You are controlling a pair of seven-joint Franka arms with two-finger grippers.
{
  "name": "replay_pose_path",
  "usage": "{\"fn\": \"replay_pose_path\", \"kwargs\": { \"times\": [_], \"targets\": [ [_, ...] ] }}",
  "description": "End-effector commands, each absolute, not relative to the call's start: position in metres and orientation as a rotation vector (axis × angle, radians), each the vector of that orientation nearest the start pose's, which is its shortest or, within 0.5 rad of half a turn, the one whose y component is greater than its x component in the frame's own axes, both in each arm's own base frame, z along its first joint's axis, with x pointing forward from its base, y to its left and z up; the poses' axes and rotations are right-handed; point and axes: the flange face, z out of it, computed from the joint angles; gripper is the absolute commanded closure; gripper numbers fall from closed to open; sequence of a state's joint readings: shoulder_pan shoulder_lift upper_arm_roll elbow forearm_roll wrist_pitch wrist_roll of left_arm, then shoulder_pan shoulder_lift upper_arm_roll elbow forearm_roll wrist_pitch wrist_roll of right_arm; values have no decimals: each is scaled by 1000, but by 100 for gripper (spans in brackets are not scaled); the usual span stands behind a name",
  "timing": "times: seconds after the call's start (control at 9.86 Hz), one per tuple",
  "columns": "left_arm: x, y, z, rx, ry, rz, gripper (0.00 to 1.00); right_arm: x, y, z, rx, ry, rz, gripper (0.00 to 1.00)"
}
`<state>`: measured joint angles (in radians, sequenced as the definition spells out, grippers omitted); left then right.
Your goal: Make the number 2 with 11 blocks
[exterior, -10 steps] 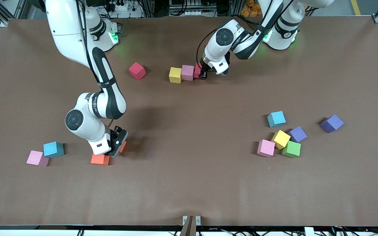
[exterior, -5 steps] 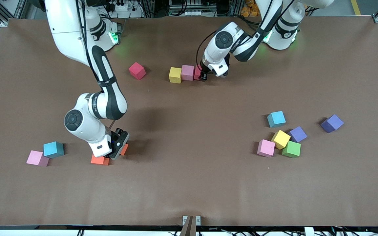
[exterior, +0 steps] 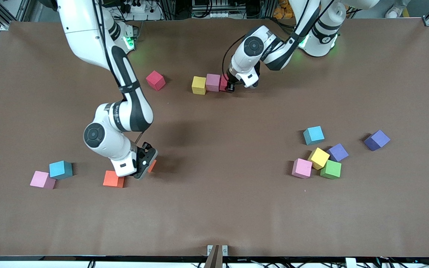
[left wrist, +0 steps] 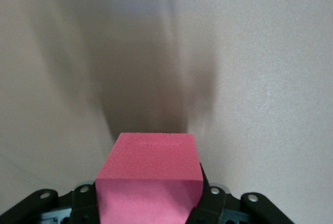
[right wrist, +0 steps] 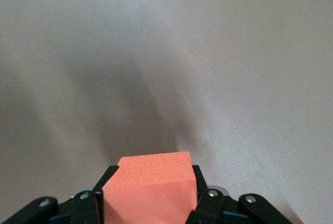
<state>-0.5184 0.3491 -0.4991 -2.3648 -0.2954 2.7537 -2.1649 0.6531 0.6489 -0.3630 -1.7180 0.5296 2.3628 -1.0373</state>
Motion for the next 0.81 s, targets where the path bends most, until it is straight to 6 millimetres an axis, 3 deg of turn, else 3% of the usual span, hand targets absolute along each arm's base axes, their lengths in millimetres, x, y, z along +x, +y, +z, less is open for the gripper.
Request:
{"fn": "replay_pose_path", "kwargs": {
  "times": [0.0, 0.2, 0.71],
  "targets": [
    [282, -439, 200, -2351, -2129, 460, 100, 627, 245, 251, -2628, -1381, -164, 86],
    [283, -440, 198, -2350, -2127, 462, 100, 613, 271, 256, -2672, -1266, -107, 86],
    [283, -445, 194, -2349, -2121, 466, 100, 584, 307, 264, -2791, -911, -23, 86]
  ]
}}
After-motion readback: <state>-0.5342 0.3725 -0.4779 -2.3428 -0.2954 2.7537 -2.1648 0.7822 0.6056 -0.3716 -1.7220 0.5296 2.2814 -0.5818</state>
